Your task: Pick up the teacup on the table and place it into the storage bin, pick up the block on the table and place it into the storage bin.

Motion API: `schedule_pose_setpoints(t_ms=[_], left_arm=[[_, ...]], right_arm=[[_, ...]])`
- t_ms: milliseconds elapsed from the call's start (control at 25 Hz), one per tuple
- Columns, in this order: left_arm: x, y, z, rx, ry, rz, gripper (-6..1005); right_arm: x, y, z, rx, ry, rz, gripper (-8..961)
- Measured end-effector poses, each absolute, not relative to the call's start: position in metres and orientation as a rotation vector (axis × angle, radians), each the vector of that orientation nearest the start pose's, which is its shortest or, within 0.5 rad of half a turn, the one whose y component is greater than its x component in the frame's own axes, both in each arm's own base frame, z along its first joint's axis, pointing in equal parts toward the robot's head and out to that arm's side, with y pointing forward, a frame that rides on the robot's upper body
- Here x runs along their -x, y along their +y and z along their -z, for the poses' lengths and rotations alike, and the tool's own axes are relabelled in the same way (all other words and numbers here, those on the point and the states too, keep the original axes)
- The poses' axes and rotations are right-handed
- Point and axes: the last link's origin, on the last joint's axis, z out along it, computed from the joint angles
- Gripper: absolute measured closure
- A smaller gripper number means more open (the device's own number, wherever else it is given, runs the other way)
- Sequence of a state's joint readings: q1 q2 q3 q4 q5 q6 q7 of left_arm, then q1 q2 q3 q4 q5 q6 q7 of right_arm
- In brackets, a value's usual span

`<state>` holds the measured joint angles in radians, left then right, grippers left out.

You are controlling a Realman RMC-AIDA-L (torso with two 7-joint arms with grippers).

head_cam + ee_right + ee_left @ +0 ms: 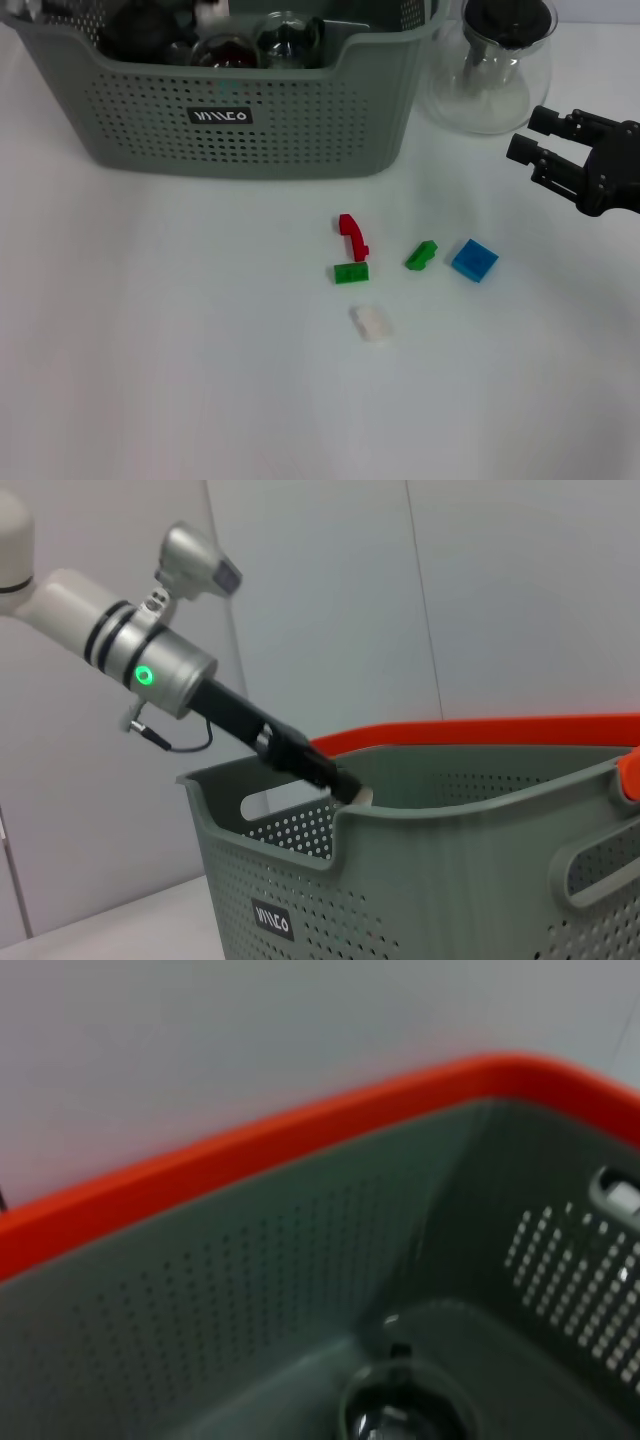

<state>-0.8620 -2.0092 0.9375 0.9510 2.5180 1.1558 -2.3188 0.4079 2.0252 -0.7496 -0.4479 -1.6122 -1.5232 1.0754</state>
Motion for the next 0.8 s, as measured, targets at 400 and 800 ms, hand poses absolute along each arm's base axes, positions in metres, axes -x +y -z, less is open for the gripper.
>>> schedule_pose_setpoints(t_ms=[400, 800], left_arm=[[0.164, 0.447, -0.07, 2.358, -0.829, 0.232, 539], [0.194, 0.327, -0.117, 2.562, -0.391, 1.023, 478]], right_arm=[[-0.296, 0.308, -0.01, 2.423, 0.546, -0.939, 448], [-0.296, 0.309, -0.013, 2.424, 0.55, -0.936, 448]])
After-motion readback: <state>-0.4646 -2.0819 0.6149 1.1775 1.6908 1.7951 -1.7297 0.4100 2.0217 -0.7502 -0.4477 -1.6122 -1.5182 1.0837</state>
